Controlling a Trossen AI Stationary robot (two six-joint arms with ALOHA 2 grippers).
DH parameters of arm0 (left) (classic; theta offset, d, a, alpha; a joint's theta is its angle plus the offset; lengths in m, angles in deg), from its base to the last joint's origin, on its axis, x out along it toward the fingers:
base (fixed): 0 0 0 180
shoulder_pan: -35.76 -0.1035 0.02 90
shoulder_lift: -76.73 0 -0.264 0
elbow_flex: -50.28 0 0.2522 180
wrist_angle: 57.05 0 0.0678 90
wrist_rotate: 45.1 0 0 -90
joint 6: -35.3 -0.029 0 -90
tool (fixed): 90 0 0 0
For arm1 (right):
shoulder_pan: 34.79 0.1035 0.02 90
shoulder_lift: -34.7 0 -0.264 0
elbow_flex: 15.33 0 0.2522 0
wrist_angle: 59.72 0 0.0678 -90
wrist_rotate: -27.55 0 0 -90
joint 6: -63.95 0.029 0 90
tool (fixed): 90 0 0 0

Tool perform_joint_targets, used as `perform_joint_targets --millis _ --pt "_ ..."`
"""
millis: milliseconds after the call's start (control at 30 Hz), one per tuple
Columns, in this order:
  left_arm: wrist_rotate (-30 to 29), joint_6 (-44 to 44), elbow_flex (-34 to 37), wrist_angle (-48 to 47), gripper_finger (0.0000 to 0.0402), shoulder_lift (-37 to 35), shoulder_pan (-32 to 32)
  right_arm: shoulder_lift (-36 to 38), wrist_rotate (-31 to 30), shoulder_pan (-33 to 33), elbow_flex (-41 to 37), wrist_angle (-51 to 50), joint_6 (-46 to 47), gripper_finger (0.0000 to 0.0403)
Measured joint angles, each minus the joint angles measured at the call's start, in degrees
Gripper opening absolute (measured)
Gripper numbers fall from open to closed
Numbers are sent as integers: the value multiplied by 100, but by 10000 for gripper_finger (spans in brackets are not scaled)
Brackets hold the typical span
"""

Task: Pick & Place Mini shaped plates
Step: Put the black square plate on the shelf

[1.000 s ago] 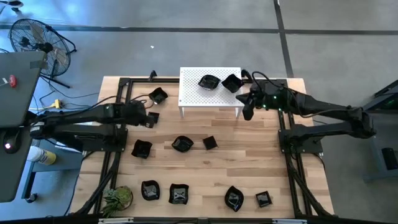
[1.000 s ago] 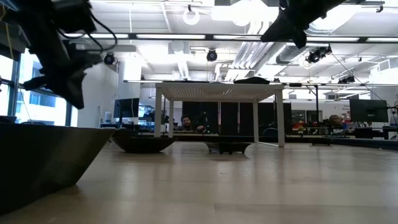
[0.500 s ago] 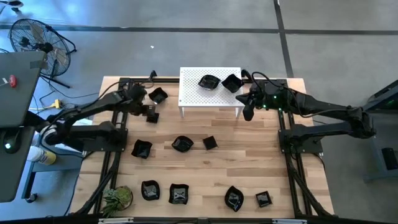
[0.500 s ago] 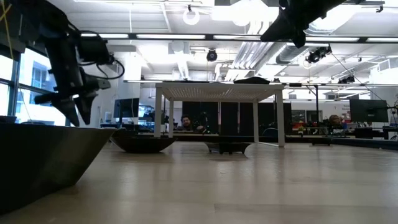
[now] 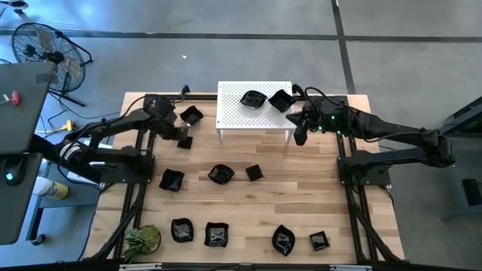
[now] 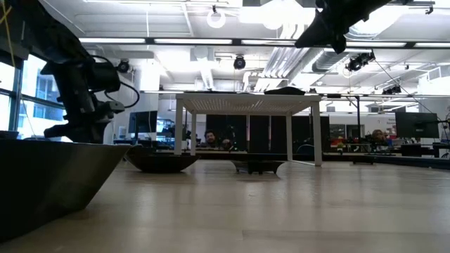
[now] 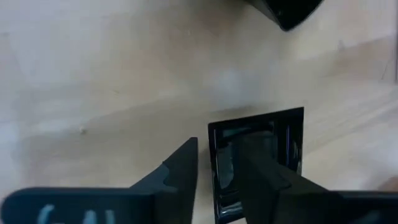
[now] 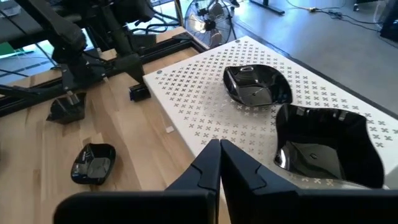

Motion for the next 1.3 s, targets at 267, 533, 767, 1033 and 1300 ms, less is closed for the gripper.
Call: perform_joint_targets --millis 267,533,767,1033,1300 --pt "125 -89 104 3 7 -6 0 0 -87 -2 1 0 -22 6" --pt "694 208 -484 -514 2 -332 2 0 -88 -2 2 0 -15 4" --pt "1071 1377 -1723 -689 2 -983 1 0 -88 -2 2 -1 -2 2" --pt "1101 2408 -2737 180 2 -785 6 0 -89 -2 2 -2 -2 6" --pt "1092 2902 -2962 1412 1 390 632 0 -89 -3 4 -2 -2 5"
